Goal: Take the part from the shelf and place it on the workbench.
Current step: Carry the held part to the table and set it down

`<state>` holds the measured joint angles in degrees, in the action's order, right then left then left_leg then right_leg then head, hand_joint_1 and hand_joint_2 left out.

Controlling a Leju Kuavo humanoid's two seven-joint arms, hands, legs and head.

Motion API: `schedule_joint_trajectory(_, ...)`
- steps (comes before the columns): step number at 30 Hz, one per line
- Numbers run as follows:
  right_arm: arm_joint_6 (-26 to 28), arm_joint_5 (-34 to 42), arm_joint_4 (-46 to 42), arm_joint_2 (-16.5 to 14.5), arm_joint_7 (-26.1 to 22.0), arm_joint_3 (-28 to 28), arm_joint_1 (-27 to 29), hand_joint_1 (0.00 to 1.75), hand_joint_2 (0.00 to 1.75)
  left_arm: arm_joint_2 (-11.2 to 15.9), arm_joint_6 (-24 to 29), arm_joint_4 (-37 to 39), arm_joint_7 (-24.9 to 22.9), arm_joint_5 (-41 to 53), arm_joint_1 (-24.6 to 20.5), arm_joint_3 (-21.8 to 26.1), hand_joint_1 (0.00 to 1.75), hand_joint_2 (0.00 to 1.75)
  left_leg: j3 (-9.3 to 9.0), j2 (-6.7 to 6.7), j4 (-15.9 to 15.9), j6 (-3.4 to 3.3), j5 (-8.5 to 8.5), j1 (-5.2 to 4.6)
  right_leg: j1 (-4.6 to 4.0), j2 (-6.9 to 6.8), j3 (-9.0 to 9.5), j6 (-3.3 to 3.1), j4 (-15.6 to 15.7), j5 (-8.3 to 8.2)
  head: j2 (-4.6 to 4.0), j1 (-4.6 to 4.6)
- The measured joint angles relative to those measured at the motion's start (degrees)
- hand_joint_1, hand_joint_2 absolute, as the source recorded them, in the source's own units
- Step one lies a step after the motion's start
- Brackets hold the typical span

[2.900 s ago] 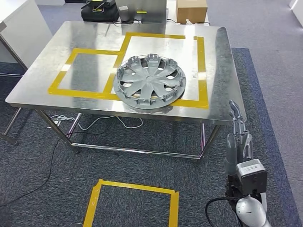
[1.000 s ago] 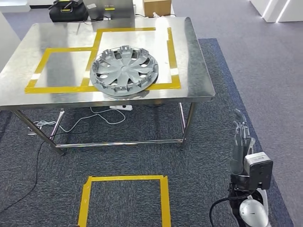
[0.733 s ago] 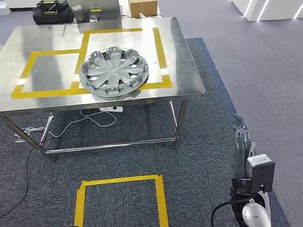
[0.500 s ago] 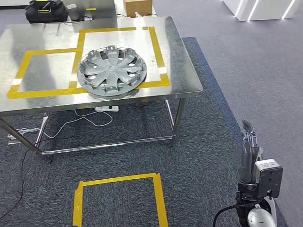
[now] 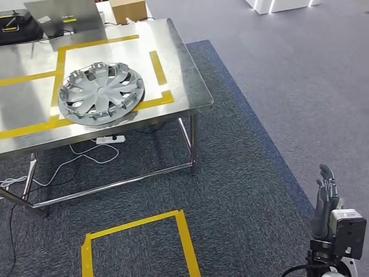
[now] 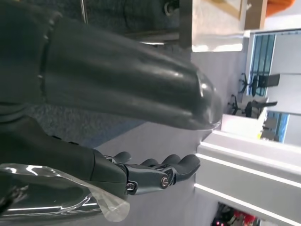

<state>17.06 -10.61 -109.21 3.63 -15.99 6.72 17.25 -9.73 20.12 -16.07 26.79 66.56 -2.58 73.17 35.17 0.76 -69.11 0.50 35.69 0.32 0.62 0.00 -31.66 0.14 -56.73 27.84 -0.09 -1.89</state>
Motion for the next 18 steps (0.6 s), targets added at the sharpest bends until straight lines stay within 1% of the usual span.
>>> schedule_joint_trajectory(1,-0.05,-0.07,-0.01,-0.21,0.05,0.20,0.12,0.00,0.00,0.01,0.00,-0.01,-0.07,-0.08,0.07,0.13,0.00,0.00,1.48,-0.17,-3.38,0.01,1.21,0.01,-0.05,0.59,-0.04,-0.06,-0.02,-0.03,0.00,-0.01)
schedule_joint_trajectory(2,-0.16,-0.16,-0.02,-0.46,0.13,0.50,0.30,0.00,0.00,0.01,-0.01,-0.04,-0.14,-0.20,0.12,0.25,0.00,0.00,2.22,-0.24,-5.02,-0.05,1.28,0.00,-0.10,1.22,-0.05,-0.09,-0.04,-0.05,0.00,-0.01)
schedule_joint_trajectory(3,-0.31,-0.25,-0.03,-0.75,0.23,0.87,0.53,0.00,0.00,-0.01,-0.03,-0.09,-0.16,-0.32,0.17,0.33,0.00,0.00,1.87,-0.34,-4.22,-0.21,0.10,-0.01,-0.13,1.85,-0.01,-0.10,-0.08,-0.07,0.00,-0.01)
schedule_joint_trajectory(4,-0.55,-0.31,-0.05,-1.10,0.33,1.33,0.77,0.00,0.00,-0.02,-0.06,-0.14,-0.16,-0.44,0.20,0.40,0.00,0.00,0.53,-0.64,-1.23,-0.45,-1.98,-0.01,-0.15,2.47,0.05,-0.10,-0.13,-0.07,0.00,-0.01)
schedule_joint_trajectory(5,-0.83,-0.34,-0.07,-1.53,0.41,1.87,1.02,0.00,0.00,-0.02,-0.09,-0.21,-0.17,-0.51,0.23,0.47,0.00,0.00,-1.35,-1.61,3.03,-0.78,-4.27,-0.01,-0.12,3.04,0.08,-0.08,-0.18,-0.07,0.00,0.00)
schedule_joint_trajectory(6,-1.12,-0.36,-0.08,-1.97,0.46,2.40,1.19,0.00,0.00,-0.04,-0.11,-0.27,-0.18,-0.51,0.24,0.54,0.00,0.00,-3.06,-2.82,6.98,-1.10,-5.88,0.02,-0.16,3.58,-0.01,0.04,-0.31,-0.08,0.00,-0.04)
schedule_joint_trajectory(7,-1.38,-0.38,-0.08,-2.38,0.48,2.91,1.32,0.00,0.00,-0.08,-0.14,-0.32,-0.19,-0.50,0.23,0.59,0.00,0.00,-4.25,-3.81,9.79,-1.34,-6.79,0.01,-0.11,4.10,-0.23,0.26,-0.40,-0.16,0.00,-0.02)
schedule_joint_trajectory(8,-1.56,-0.39,-0.09,-2.74,0.49,3.40,1.46,0.00,0.00,-0.12,-0.15,-0.37,-0.20,-0.50,0.20,0.62,0.00,0.00,-4.78,-4.52,11.21,-1.51,-7.01,-0.04,-0.01,4.60,-0.52,0.57,-0.47,-0.28,0.00,-0.04)
schedule_joint_trajectory(9,-1.67,-0.41,-0.11,-3.02,0.49,3.81,1.63,0.00,0.00,-0.17,-0.16,-0.40,-0.20,-0.49,0.17,0.64,0.00,0.00,-4.82,-4.44,11.48,-1.61,-6.90,-0.13,0.07,5.12,-0.79,0.97,-0.46,-0.46,0.00,-0.04)
schedule_joint_trajectory(10,-1.73,-0.43,-0.16,-3.20,0.48,4.14,1.84,0.00,0.00,-0.31,-0.17,-0.43,-0.20,-0.50,0.14,0.65,0.00,0.00,-4.80,-3.93,11.62,-1.78,-7.02,-0.13,0.16,5.59,-1.06,1.35,-0.37,-0.63,0.00,-0.02)
schedule_joint_trajectory(11,-1.78,-0.45,-0.22,-3.34,0.47,4.43,2.04,0.00,0.00,-0.40,-0.17,-0.48,-0.21,-0.51,0.11,0.66,0.00,0.00,-4.83,-3.35,11.89,-2.05,-7.21,-0.03,0.17,5.37,-1.37,1.64,-0.53,-0.51,0.00,-0.07)
schedule_joint_trajectory(12,-1.81,-0.47,-0.29,-3.44,0.46,4.67,2.11,0.00,0.00,-0.49,-0.17,-0.57,-0.21,-0.51,0.09,0.66,0.00,0.00,-4.87,-2.70,12.18,-2.39,-7.42,0.09,0.12,4.49,-2.02,1.88,-1.49,0.17,0.00,-0.22)
schedule_joint_trajectory(13,-1.84,-0.49,-0.34,-3.48,0.46,4.90,2.08,0.00,0.00,-0.57,-0.18,-0.66,-0.21,-0.51,0.07,0.67,0.00,0.00,-4.89,-2.05,12.45,-2.68,-7.61,0.23,0.05,3.30,-3.01,2.06,-3.28,1.32,0.00,-0.41)
schedule_joint_trajectory(14,-1.84,-0.50,-0.37,-3.53,0.46,5.10,2.02,0.00,0.00,-0.57,-0.19,-0.74,-0.21,-0.51,0.07,0.67,0.00,0.00,-4.88,-1.49,12.56,-2.86,-7.69,0.25,0.06,1.92,-4.19,2.19,-5.71,2.76,0.00,-0.57)
schedule_joint_trajectory(15,-1.85,-0.51,-0.38,-3.58,0.48,5.26,1.95,0.00,0.00,-0.60,-0.19,-0.79,-0.21,-0.51,0.11,0.68,0.00,0.00,-4.83,-1.05,12.57,-2.95,-7.70,0.21,0.08,1.06,-5.52,2.35,-8.60,4.29,0.00,-0.72)
schedule_joint_trajectory(17,-1.93,-0.53,-0.37,-3.72,0.52,5.39,2.04,0.00,0.00,-0.64,-0.30,-0.80,-0.17,-0.47,0.21,0.72,0.00,0.00,-4.74,-0.19,12.53,-2.96,-7.69,0.14,0.16,0.55,-7.93,2.68,-13.91,6.56,0.00,-0.73)
schedule_joint_trajectory(18,-2.03,-0.58,-0.33,-3.82,0.57,5.46,2.11,0.00,0.00,-0.67,-0.39,-0.80,-0.12,-0.41,0.25,0.73,0.00,0.00,-4.70,0.27,12.50,-2.96,-7.68,0.12,0.20,0.45,-8.81,2.83,-15.91,7.17,0.00,-0.74)
